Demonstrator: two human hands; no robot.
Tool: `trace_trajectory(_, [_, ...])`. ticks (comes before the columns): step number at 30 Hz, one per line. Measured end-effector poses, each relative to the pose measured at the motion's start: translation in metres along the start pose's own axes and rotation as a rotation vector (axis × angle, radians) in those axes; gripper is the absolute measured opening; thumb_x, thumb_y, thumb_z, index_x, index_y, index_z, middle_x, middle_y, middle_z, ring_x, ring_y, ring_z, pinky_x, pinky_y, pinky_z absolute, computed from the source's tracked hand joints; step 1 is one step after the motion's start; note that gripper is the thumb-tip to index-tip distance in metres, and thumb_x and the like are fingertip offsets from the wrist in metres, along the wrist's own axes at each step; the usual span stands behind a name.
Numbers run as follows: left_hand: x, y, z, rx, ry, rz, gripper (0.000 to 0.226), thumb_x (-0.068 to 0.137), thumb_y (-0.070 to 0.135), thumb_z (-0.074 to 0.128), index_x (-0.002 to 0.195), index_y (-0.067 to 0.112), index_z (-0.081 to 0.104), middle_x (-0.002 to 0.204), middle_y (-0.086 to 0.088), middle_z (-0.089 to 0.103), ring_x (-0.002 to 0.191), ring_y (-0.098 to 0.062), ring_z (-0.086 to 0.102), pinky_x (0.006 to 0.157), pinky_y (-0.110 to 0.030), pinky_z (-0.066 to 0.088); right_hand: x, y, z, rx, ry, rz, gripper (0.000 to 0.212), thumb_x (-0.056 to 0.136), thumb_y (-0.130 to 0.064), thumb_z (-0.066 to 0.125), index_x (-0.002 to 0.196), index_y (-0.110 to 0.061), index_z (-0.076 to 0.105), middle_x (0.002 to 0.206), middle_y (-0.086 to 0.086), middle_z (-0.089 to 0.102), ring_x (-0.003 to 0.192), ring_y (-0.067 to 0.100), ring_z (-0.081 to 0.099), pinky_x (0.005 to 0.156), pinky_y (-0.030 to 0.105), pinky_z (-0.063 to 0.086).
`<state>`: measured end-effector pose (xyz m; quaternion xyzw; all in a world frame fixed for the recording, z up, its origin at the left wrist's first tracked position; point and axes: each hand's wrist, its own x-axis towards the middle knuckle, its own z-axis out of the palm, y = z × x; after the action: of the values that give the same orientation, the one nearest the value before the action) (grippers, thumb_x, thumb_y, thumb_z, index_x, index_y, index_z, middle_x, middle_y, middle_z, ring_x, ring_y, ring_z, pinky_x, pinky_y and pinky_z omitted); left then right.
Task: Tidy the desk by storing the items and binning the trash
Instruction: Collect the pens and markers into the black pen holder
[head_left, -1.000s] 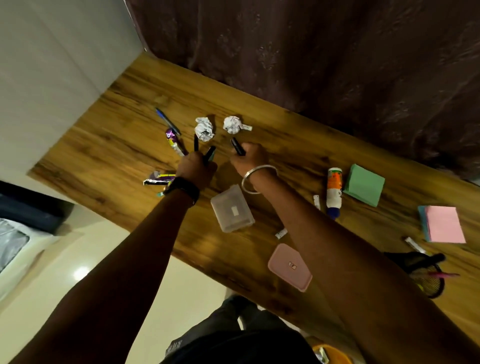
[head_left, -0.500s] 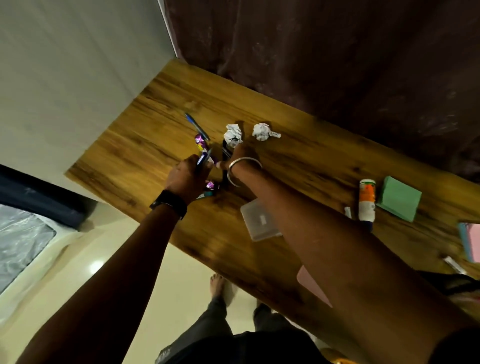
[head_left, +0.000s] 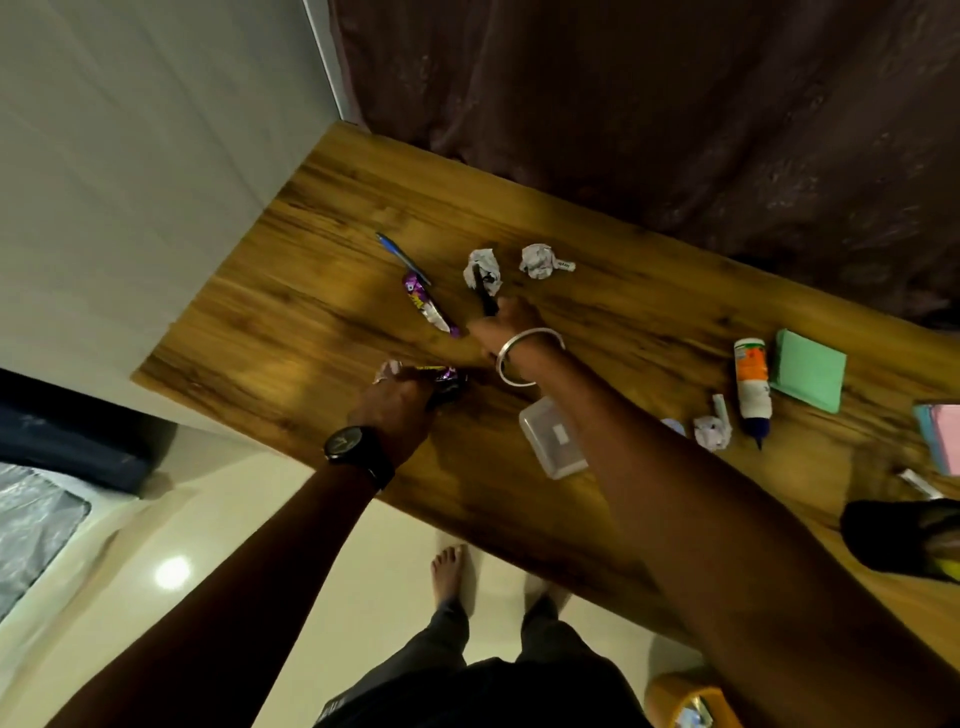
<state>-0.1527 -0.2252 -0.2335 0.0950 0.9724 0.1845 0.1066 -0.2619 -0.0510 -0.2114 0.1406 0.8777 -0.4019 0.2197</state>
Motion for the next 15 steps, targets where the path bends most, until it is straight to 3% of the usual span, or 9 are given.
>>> trace_trajectory(3, [-0.003, 0.002, 0.004, -0.01, 0.025, 0.024, 0.05, 0.1, 0.023, 0.046, 0.143, 0.048, 0.05, 0.128, -0.015, 0.06, 0.117, -0.044, 0.053, 0.094, -0.05, 0.053, -0.004, -0.006, 0.003, 0.069, 0.049, -0.048, 0.018, 0.076, -0.023, 0.055, 0.088, -0.013, 0.065, 0.096, 0.015, 0.073, 0.088, 0.034, 0.071, 0.072, 0.039, 0.057])
trace_trajectory(7, [-0.003, 0.001, 0.006, 0.172, 0.008, 0.164, 0.046, 0.097, 0.026, 0.059, 0.141, 0.037, 0.057, 0.136, -0.001, 0.064, 0.117, -0.035, 0.059, 0.11, -0.054, 0.04, 0.0, -0.026, 0.008, 0.086, 0.087, -0.15, 0.023, 0.093, -0.017, 0.052, 0.105, -0.006, 0.068, 0.102, 0.019, 0.069, 0.094, 0.036, 0.066, 0.07, 0.032, 0.042])
trace_trajectory(9, [-0.003, -0.003, 0.013, 0.296, -0.018, 0.193, 0.05, 0.081, 0.027, 0.075, 0.131, 0.025, 0.067, 0.124, -0.005, 0.071, 0.108, -0.035, 0.067, 0.107, -0.064, 0.042, 0.005, -0.04, 0.013, 0.02, 0.11, -0.233, 0.021, 0.096, -0.019, 0.052, 0.102, -0.006, 0.067, 0.099, 0.02, 0.069, 0.093, 0.038, 0.065, 0.07, 0.032, 0.042])
trace_trajectory(11, [-0.004, -0.006, 0.019, 0.328, -0.028, 0.205, 0.05, 0.075, 0.025, 0.077, 0.123, 0.013, 0.071, 0.116, -0.011, 0.073, 0.105, -0.039, 0.069, 0.1, -0.07, 0.045, 0.014, -0.054, 0.018, -0.079, 0.127, -0.285, 0.023, 0.096, -0.024, 0.054, 0.098, -0.007, 0.069, 0.098, 0.02, 0.07, 0.094, 0.038, 0.066, 0.068, 0.031, 0.041])
trace_trajectory(14, [-0.009, -0.006, 0.018, 0.229, -0.058, 0.19, 0.053, 0.085, 0.024, 0.062, 0.135, 0.006, 0.06, 0.111, -0.019, 0.072, 0.095, -0.046, 0.07, 0.084, -0.062, 0.057, 0.028, -0.076, 0.03, -0.157, 0.154, -0.295, 0.025, 0.094, -0.03, 0.058, 0.1, -0.01, 0.072, 0.099, 0.016, 0.073, 0.094, 0.035, 0.069, 0.072, 0.035, 0.053])
trace_trajectory(15, [-0.01, -0.004, 0.014, 0.163, -0.055, 0.182, 0.056, 0.089, 0.028, 0.06, 0.141, 0.01, 0.053, 0.117, -0.017, 0.071, 0.1, -0.044, 0.069, 0.088, -0.058, 0.056, 0.033, -0.083, 0.033, -0.156, 0.162, -0.28, 0.025, 0.094, -0.032, 0.059, 0.103, -0.012, 0.072, 0.102, 0.015, 0.073, 0.095, 0.035, 0.069, 0.076, 0.038, 0.056])
